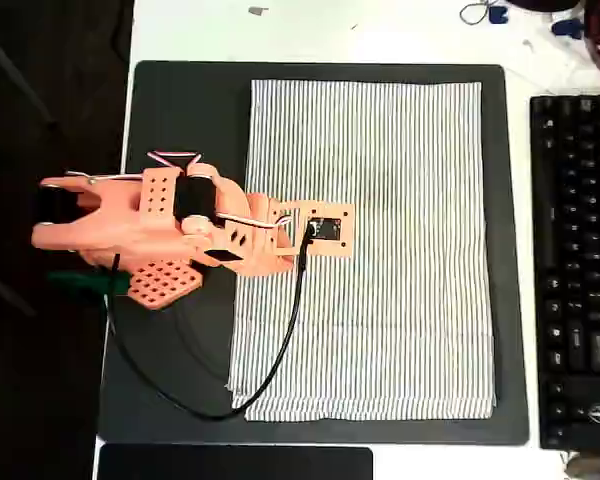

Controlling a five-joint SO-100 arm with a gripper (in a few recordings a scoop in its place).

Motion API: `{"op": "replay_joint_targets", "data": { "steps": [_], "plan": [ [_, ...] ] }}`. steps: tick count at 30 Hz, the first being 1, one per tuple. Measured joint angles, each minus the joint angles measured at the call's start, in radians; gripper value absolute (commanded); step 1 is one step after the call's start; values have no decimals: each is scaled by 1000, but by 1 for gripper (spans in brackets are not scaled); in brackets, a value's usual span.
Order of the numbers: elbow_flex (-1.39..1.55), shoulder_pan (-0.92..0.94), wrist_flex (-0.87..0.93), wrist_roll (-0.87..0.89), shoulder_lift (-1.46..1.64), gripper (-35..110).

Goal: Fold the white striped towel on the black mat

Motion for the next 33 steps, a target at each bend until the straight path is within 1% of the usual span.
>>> {"op": "replay_joint_targets", "data": {
  "steps": [2, 4, 27, 33],
  "plan": [
    [0, -3, 0, 2, 0, 0],
    [0, -44, 0, 0, 0, 0],
    [-9, -44, 3, -21, -2, 0],
    [-44, -64, 5, -20, -61, 0]
  ]
}}
